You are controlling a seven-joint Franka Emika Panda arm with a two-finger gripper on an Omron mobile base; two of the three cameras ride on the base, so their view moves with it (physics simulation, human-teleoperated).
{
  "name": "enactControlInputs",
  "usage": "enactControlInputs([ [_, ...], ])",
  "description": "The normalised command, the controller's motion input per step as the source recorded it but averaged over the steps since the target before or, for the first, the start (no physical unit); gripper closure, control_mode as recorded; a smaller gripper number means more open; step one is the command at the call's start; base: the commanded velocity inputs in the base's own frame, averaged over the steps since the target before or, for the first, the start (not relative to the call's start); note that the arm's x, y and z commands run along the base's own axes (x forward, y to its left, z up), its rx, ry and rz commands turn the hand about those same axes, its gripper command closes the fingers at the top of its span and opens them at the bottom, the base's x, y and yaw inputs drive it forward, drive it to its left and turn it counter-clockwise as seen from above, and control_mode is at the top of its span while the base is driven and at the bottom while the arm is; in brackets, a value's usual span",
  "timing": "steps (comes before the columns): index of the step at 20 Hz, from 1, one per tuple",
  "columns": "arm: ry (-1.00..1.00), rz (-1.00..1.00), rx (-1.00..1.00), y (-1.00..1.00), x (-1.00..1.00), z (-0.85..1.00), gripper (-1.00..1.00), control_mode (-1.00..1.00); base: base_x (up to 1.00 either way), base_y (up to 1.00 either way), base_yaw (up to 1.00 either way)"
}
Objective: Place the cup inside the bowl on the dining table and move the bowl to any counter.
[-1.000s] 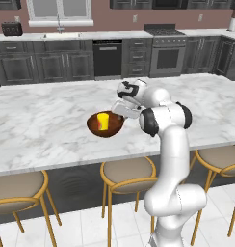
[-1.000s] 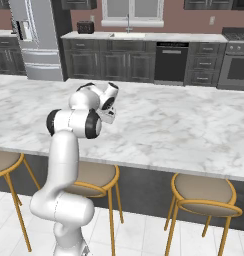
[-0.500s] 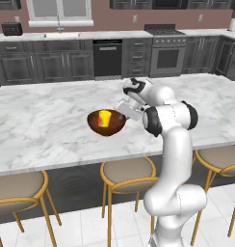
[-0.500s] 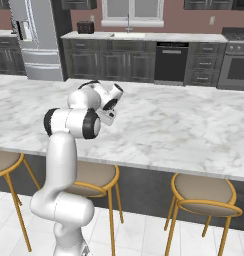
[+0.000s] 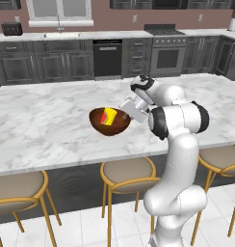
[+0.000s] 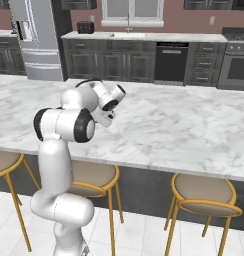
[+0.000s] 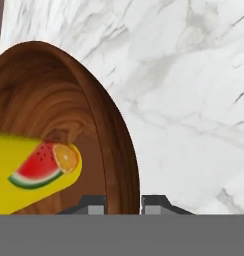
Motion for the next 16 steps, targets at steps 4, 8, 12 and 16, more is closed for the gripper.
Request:
enactControlInputs([
  [4,-0.02,-0.02,0.00,0.00,-0.68,0.46,1.00,-1.00,0.00,0.00,0.00],
  [8,0.00,-0.02,0.00,0.00,-0.52,0.45,1.00,-1.00,0.00,0.00,0.00],
  [12,-0.01,-0.04,0.00,0.00,-0.52,0.44,1.00,-1.00,0.00,0.00,0.00],
  [16,0.00,-0.05,-0.01,0.00,-0.43,0.40,1.00,-1.00,0.00,0.00,0.00],
])
